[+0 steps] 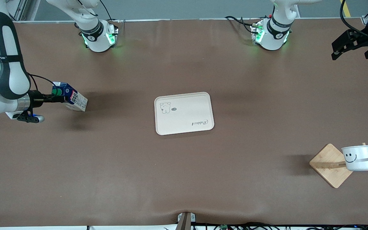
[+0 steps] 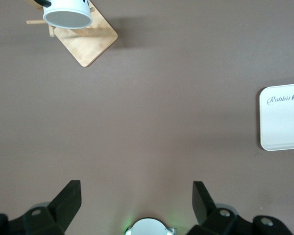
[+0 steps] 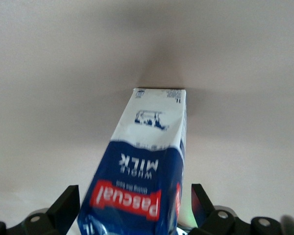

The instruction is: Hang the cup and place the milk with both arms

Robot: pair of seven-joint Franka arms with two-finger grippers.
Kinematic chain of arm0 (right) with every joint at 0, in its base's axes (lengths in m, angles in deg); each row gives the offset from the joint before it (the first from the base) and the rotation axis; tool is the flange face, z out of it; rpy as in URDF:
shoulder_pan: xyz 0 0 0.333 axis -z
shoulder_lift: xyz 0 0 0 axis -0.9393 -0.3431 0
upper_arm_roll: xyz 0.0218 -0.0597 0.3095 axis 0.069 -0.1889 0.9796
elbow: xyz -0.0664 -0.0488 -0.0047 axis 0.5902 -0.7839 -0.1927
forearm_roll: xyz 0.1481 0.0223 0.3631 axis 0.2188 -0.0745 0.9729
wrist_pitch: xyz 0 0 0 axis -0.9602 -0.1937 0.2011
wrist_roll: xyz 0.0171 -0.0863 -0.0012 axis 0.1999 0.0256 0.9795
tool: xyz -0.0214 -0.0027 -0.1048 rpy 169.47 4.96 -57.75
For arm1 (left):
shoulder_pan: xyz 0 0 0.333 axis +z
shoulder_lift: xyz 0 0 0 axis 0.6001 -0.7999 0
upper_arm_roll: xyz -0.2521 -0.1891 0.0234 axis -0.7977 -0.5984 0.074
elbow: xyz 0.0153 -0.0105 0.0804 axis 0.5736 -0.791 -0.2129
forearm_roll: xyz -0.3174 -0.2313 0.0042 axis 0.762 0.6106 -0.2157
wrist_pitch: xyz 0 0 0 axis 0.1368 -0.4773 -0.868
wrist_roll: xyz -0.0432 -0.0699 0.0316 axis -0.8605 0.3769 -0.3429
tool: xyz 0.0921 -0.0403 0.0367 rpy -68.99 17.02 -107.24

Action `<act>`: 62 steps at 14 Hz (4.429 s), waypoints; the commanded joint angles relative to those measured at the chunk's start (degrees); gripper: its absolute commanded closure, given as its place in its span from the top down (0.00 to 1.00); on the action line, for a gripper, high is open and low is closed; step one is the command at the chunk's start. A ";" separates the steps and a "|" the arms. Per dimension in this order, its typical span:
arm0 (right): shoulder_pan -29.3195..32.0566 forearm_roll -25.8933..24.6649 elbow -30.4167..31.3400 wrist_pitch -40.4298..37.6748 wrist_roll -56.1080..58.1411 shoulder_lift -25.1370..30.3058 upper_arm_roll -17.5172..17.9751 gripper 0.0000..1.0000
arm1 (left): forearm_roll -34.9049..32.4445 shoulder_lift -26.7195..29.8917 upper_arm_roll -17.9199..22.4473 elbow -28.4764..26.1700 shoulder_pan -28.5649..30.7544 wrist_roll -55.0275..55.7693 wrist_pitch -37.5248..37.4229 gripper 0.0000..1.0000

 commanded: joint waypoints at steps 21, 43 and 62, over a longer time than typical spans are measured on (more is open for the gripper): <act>-0.53 -5.74 -33.26 -8.96 3.58 -2.44 0.71 1.00 | 0.84 0.86 -2.26 -0.57 0.57 -0.69 -0.35 1.00; -10.37 -9.79 -21.51 -13.09 -1.88 19.88 0.89 1.00 | 3.92 2.26 -1.73 -5.84 3.65 -1.75 6.33 1.00; -9.84 -11.19 -28.80 -16.08 -5.12 18.13 0.80 1.00 | 3.30 1.91 -1.99 -4.70 3.56 -1.66 5.89 1.00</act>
